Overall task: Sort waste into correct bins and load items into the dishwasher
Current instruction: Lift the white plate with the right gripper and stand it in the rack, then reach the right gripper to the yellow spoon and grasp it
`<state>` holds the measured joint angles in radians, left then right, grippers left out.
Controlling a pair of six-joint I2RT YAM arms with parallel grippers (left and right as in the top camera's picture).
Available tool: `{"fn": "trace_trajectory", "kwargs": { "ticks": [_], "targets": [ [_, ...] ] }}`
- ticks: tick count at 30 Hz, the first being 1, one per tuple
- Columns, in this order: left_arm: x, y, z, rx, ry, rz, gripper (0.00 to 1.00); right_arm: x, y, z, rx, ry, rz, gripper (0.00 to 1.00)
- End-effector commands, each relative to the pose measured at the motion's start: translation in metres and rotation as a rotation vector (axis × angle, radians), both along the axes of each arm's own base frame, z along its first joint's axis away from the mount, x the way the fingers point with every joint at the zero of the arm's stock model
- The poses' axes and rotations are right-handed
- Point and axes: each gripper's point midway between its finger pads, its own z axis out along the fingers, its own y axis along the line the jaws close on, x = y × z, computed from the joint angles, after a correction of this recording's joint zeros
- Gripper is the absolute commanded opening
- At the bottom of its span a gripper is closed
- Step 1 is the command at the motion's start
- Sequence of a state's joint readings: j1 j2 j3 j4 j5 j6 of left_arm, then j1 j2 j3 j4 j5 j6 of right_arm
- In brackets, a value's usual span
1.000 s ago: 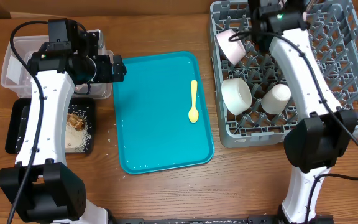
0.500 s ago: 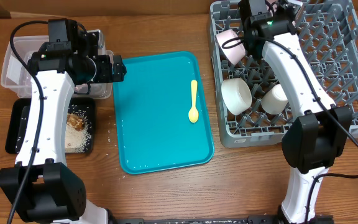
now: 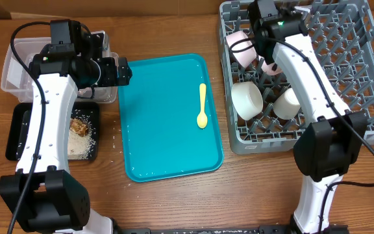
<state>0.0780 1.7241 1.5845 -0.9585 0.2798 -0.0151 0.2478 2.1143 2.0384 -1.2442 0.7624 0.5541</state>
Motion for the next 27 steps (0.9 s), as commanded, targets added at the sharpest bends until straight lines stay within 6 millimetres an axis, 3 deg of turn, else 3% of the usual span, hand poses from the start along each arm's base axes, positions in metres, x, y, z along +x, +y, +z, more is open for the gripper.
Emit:
{"fn": "trace_trajectory", "kwargs": {
  "ticks": [1,6,14,18,23,27],
  "targets": [
    [0.003,0.001,0.010,0.009,-0.028,-0.009,1.00,-0.001,0.049,0.047,0.199,-0.048,0.207,0.49],
    [0.003,0.001,0.010,0.009,-0.028,-0.009,1.00,-0.027,0.099,0.061,0.383,0.005,0.382,0.58],
    [0.003,0.001,0.010,0.009,-0.028,-0.009,1.00,-0.066,0.176,0.032,0.557,0.171,0.547,0.59],
    [0.003,0.001,0.010,0.009,-0.028,-0.009,1.00,-0.080,0.202,-0.003,0.590,0.236,0.523,0.59],
    [0.003,0.001,0.010,0.009,-0.028,-0.009,1.00,-0.092,0.224,-0.075,0.584,0.324,0.501,0.56],
    [0.003,0.001,0.010,0.009,-0.028,-0.009,1.00,-0.093,0.241,-0.103,0.588,0.326,0.537,0.52]
  ]
}}
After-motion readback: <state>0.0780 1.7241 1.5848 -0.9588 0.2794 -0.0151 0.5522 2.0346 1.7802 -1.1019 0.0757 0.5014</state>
